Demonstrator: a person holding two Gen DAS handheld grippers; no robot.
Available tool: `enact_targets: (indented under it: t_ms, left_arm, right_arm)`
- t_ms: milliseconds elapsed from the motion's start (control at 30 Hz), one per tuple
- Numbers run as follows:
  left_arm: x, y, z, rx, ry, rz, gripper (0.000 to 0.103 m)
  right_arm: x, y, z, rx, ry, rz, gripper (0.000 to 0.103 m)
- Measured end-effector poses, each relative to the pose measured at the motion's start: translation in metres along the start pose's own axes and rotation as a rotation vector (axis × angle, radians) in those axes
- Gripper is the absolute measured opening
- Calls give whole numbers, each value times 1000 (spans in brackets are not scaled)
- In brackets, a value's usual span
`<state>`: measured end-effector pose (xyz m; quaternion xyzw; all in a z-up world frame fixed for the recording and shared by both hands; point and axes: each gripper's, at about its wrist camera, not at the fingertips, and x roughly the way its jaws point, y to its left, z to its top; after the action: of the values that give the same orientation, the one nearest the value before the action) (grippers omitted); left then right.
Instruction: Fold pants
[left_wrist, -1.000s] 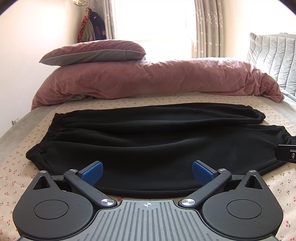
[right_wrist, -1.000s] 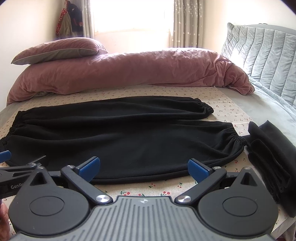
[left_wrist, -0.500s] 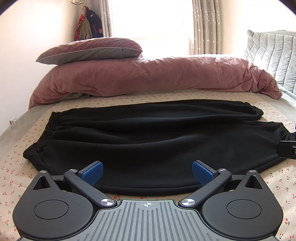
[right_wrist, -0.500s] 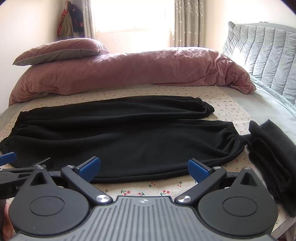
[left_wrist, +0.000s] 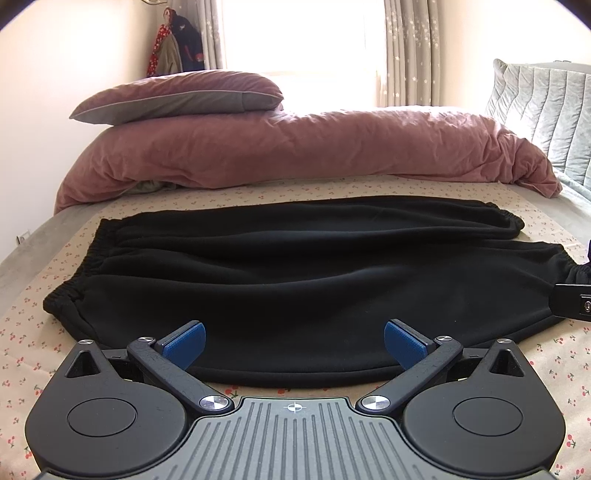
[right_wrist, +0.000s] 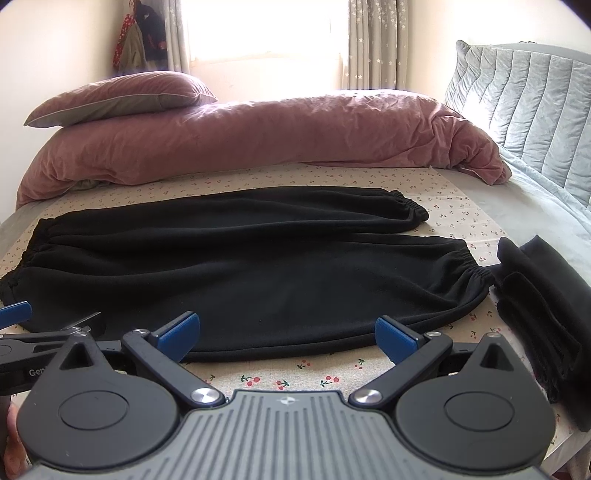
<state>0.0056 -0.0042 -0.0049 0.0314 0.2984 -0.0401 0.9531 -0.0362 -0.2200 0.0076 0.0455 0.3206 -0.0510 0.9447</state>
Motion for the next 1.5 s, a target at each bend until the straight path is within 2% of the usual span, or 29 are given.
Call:
enact_targets:
  t_ms: [333,567,733,933,1000,1233,1333,1433,1500]
  left_arm:
    - [3,-1,-1,22,-5,4,103]
    - [6,19,3,-33,2,9,103]
    - [20,71,7,-142,42,49,103]
    - [41,157,-2,-319,106,184,103]
    - [45,180,-8,-372,114,196,103]
    - [51,236,-20,-450,167,242,103]
    - [52,268,-23,-564,186,262,103]
    - [55,295,-25,-705,203,230,103]
    - [60,301,-22,-738,198,218,103]
  right_arm:
    - [0,-4,1,30,-6,-14,98]
    - [11,-3,7,45,4,-42,98]
    - [23,3,9,21,23,-56,98]
    - [30,9,9,21,67,-56,98]
    - [32,12,8,18,85,-56,98]
    - [46,27,2,-18,151,-48,98]
    - [53,33,0,-40,173,-57,98]
    - [59,32,1,-31,188,-57,98]
    - [64,30,1,-15,206,-47,98]
